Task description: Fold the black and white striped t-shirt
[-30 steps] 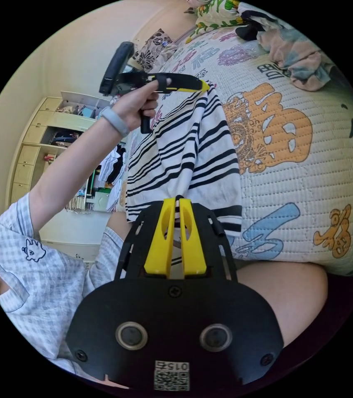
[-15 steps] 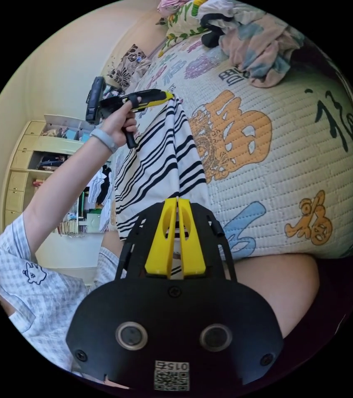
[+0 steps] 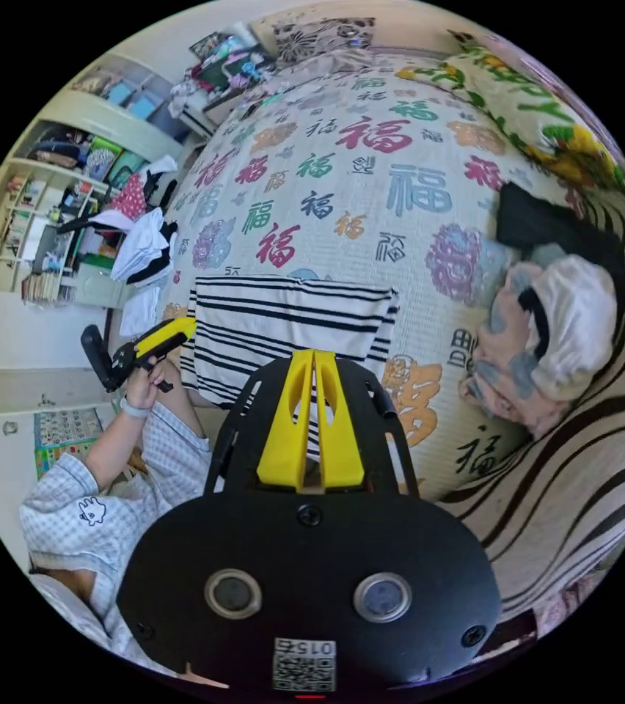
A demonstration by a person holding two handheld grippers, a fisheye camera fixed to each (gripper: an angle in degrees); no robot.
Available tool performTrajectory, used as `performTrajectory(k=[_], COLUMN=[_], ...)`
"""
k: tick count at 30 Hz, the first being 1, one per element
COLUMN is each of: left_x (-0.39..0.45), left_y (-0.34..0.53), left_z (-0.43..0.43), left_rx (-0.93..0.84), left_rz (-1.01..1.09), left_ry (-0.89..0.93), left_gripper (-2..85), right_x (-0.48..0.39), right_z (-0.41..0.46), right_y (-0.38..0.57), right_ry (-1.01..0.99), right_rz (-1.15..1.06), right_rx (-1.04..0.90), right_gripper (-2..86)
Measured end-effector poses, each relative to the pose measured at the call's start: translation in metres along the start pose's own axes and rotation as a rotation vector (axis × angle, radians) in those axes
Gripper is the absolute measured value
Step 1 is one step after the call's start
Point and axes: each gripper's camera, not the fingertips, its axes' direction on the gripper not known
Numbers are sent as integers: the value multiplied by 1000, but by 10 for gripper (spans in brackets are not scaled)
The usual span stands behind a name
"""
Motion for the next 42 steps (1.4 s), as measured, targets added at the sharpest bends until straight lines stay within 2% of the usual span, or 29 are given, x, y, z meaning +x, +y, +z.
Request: performTrajectory(k=[4, 8, 11, 13, 17, 19, 26, 33, 38, 42], left_x=[-36, -68, -88, -100, -120, -126, -154, -170, -171, -180], left_y=[23, 36, 51, 62, 86, 93, 91, 86, 81, 79], left_z=[-35, -69, -83, -85, -73, -67, -51, -60, -87, -65], left_rx=[-15, -5, -33, -62, -177, -222, -317, -363, -362, -496], left_rz=[-83, -151, -216, -261, -343, -356, -398, -381, -349, -357], left_ry=[-77, -142, -152, -126, -121, -141, 8, 163, 73, 95], left_gripper=[58, 71, 79, 82, 91, 95, 101, 117, 124, 113], right_x=[-83, -147, -177, -190, -213, -239, -322, -361, -366, -380], right_z=[-13, 24, 72, 108, 149, 177, 249, 329, 369, 384], right_y=[-41, -56, -62, -69, -94, -128, -237, -333, -363, -377], right_ry=[12, 72, -34, -201, -292, -265, -137, 7, 36, 205], right_rz=[-91, -216, -250, -240, -210, -209, -244, -134, -52, -129], right_rx=[38, 10, 11, 25, 87, 37, -107, -244, -308, -345], right_gripper=[-5, -5, -2, 5, 33, 59, 85, 105, 118, 77])
